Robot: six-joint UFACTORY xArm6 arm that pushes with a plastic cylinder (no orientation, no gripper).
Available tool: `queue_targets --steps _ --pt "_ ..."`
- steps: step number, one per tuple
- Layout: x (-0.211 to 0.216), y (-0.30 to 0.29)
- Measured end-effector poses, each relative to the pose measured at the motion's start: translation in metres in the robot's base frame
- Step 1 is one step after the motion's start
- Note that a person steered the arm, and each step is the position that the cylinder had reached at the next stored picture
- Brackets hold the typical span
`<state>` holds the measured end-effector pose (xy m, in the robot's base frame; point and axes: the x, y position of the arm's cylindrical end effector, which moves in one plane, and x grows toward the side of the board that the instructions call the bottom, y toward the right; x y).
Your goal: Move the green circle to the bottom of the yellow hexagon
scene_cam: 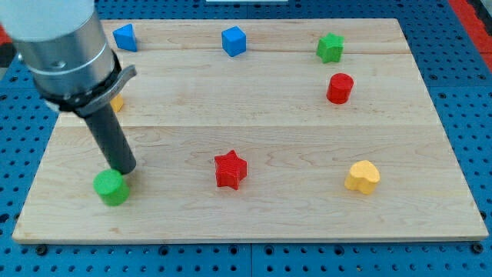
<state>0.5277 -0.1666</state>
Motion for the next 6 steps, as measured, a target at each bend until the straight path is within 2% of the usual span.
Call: queue_targets --steps 1,2,4,6 --pt "0.037 0.039" --pt "0.064 0.042" --pt "0.043 -0.063" --pt "0.021 -0.064"
